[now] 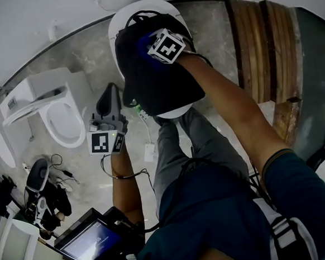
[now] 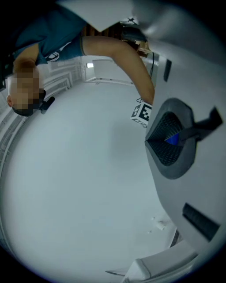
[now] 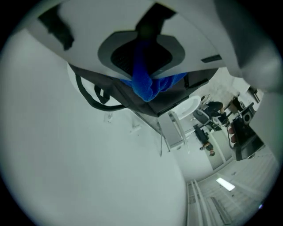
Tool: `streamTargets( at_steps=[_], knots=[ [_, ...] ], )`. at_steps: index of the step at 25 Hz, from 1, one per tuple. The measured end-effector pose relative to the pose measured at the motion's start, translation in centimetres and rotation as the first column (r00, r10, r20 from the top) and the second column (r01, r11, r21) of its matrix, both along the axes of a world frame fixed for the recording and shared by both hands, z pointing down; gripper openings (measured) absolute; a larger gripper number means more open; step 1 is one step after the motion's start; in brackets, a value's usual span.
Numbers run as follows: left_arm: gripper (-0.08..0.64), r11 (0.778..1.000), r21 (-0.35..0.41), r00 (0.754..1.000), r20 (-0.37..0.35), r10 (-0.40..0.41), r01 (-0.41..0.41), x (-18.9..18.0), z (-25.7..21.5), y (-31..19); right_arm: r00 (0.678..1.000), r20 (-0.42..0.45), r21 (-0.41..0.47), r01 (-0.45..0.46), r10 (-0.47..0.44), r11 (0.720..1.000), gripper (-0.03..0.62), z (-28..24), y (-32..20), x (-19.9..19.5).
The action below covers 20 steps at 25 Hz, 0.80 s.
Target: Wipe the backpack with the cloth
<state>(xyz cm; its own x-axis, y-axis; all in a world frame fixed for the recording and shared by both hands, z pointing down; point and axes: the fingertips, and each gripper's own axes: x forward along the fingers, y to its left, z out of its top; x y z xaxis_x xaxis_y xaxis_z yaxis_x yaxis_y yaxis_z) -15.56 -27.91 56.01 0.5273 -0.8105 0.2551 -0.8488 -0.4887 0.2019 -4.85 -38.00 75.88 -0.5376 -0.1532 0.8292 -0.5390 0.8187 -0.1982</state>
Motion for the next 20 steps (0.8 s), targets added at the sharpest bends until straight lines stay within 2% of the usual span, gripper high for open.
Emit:
streamTargets(
  at_steps=[5,9,11,14,18,20],
  knots=[
    [0.005,0.996,-0.090,1.000,0.012,0.027,-0.026,1.6,5.1,-1.3,0.998,0.015,0.000,0.060,-0.060,0.998,0.051,-0.4,-0.1,-1.9],
    [0.005,0.992,-0.124,0.999,0.014,0.034,-0.032,2.7,7.7,-1.7,0.998,-0.032,0.049,0.055,-0.054,0.997,0.051,-1.5,2.0,1.2],
    [0.005,0.991,-0.129,0.999,0.015,0.043,-0.041,3.2,8.3,-1.7,0.999,0.015,0.076,-0.040,0.039,0.996,0.051,-2.6,3.5,3.7],
    [0.005,0.990,-0.128,0.998,0.022,0.056,-0.053,3.7,9.0,-1.0,0.979,0.082,0.080,-0.196,0.189,0.977,0.051,-3.9,7.0,7.8],
    [0.005,0.988,-0.146,0.997,0.031,0.064,-0.058,4.2,9.7,0.5,0.935,0.146,-0.014,-0.323,0.322,0.946,0.051,-3.4,14.4,11.5],
    [0.005,0.987,-0.150,0.997,0.034,0.068,-0.062,4.3,9.8,1.2,0.935,0.116,-0.041,-0.334,0.336,0.942,0.051,-2.4,17.9,12.9]
  ],
)
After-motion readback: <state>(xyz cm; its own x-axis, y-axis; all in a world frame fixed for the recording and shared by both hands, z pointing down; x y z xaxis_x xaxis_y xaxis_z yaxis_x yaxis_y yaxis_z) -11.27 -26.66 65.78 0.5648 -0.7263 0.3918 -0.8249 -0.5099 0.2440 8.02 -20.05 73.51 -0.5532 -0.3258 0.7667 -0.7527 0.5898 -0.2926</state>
